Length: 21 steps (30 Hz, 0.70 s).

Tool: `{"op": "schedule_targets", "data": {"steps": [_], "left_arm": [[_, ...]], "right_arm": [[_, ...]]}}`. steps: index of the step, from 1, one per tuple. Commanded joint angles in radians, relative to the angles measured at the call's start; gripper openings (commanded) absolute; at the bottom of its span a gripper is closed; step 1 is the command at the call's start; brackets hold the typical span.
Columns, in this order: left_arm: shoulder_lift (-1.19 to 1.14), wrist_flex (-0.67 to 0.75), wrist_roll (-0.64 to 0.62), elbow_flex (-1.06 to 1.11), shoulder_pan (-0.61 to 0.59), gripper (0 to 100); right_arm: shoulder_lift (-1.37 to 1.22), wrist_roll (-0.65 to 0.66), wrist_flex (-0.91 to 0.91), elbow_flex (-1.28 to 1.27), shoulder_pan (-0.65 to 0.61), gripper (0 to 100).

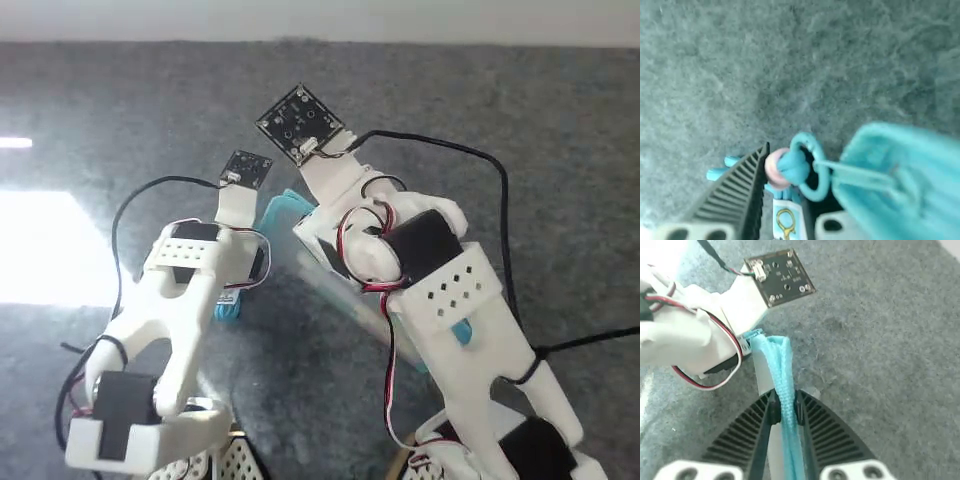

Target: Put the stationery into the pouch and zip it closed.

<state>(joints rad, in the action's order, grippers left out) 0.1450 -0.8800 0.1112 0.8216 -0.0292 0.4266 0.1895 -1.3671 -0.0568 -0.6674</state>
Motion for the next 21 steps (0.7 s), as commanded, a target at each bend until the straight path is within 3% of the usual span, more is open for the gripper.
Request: {"op": "schedule_targets", "data": {"steps": [1,12,17,21], "left_arm": [[0.023,-0.014,0.009,-0.015,-0.080,1],[0.031,-0.012,0.009,-0.033,-0.097,2],[0.031,0.032,0.009,-0.035,-0.101,21],[0.031,0.037,0.009,-0.041,-0.103,24]], "right_arm": [[0.096,0.023,-0.025,0.143,0.056,0.6],[0.058,0.043,-0.051,0.198,0.104,0.6],[-0.010,0.044,-0.096,0.199,0.105,0.8],[-0.030,0.044,-0.099,0.198,0.108,0.8]]}}
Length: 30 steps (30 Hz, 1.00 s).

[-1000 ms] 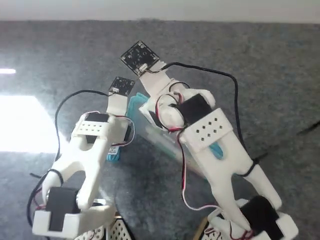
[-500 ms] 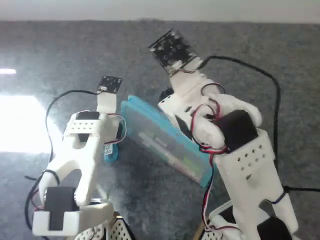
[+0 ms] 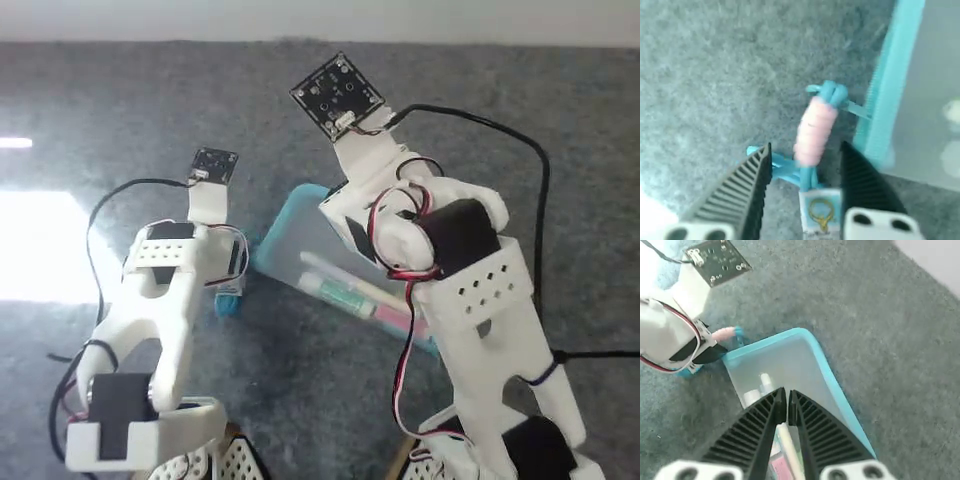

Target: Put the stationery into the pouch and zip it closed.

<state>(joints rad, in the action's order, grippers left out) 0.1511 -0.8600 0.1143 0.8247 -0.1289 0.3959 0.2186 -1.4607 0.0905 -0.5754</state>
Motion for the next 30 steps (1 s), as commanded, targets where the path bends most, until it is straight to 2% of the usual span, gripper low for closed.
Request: {"op": "schedule_targets", "data": {"steps": [1,4,8,17,23,26,30], "left_arm": [[0.026,0.020,0.006,-0.047,-0.003,25],[0.084,0.089,-0.002,-0.038,-0.035,25],[0.287,0.226,-0.043,0.094,-0.055,28],[0.804,0.230,-0.058,0.306,-0.078,29],[1.137,0.218,-0.100,0.466,-0.072,29],[1.250,0.141,-0.100,0.506,-0.046,29],[1.382,0.080,-0.100,0.564,0.017,29]], "right_arm": [[0.001,0.017,-0.002,0.051,0.016,0.8],[-0.001,0.017,0.001,0.051,0.016,0.9],[0.001,0.017,0.002,0.049,0.041,0.9],[0.094,0.008,0.033,-0.014,0.084,0.9],[0.435,0.015,0.242,-0.474,0.170,0.8],[0.598,0.018,0.320,-0.743,0.223,0.8],[0.769,0.126,0.433,-1.046,0.297,0.8]]}}
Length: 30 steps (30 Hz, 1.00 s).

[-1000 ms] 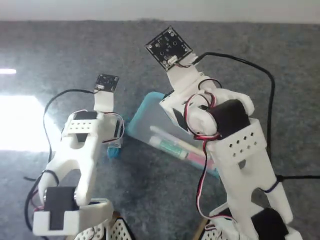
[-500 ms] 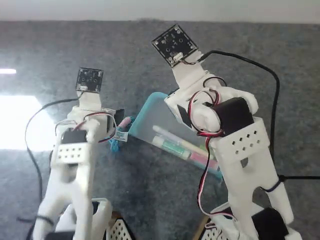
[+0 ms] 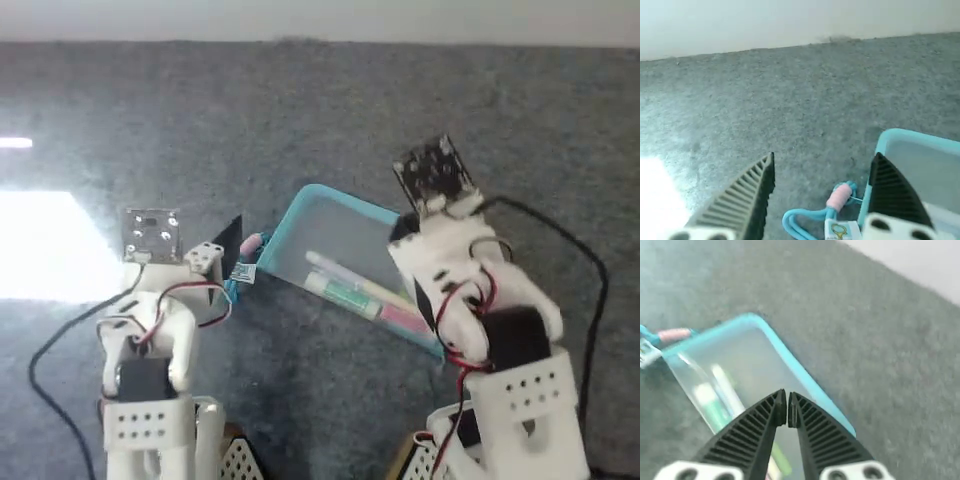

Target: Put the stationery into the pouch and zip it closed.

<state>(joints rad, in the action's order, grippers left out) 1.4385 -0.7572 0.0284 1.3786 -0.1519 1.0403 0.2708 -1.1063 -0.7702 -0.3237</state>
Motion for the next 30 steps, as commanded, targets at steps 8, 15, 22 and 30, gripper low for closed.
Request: {"op": "schedule_targets", "data": {"steps": [8,15,22,30], "left_arm": [[0.362,-0.018,-0.014,0.240,0.126,29],[0.374,-0.043,-0.006,0.305,0.270,29],[0.381,-0.149,-0.006,0.305,0.273,29],[0.381,-0.402,-0.006,0.305,0.272,29]], "right_arm": [[0.415,0.095,0.024,-0.552,0.231,0.8],[0.743,0.098,0.025,-0.829,0.361,0.8],[0.743,0.098,0.073,-0.898,0.490,0.8],[0.742,0.089,-0.028,-0.914,0.495,0.8]]}}
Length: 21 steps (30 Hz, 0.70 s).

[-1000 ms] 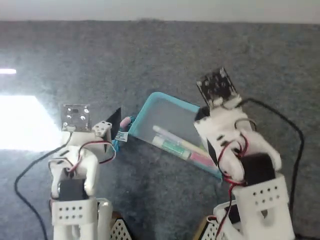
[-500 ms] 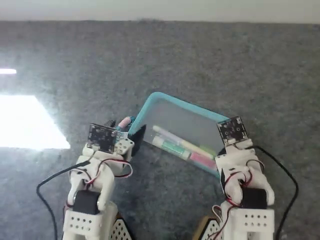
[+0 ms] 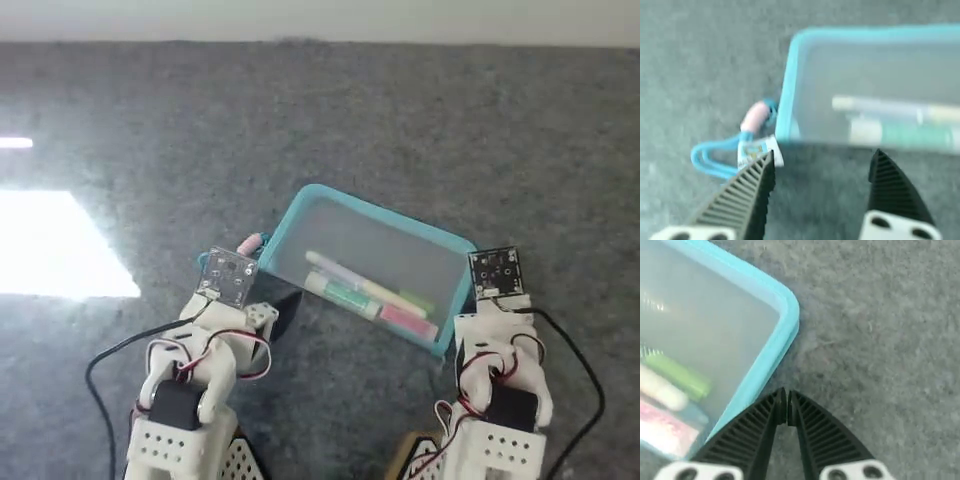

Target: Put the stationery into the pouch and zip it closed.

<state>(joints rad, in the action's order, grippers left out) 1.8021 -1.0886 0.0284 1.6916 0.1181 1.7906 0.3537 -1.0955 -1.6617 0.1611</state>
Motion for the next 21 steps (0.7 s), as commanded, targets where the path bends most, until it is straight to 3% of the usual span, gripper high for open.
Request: {"op": "schedule_targets", "data": {"steps": [1,5,21], "left_arm": [[0.017,-0.097,-0.006,-0.008,0.002,29],[0.018,-0.175,-0.006,-0.008,0.002,29],[0.018,-0.172,-0.006,-0.008,0.003,29]], "right_arm": [[-0.008,0.006,-0.048,-0.023,0.010,0.8],[-0.008,0.009,-0.056,-0.023,0.010,0.8],[-0.008,0.012,-0.050,-0.023,0.010,0.8]]}}
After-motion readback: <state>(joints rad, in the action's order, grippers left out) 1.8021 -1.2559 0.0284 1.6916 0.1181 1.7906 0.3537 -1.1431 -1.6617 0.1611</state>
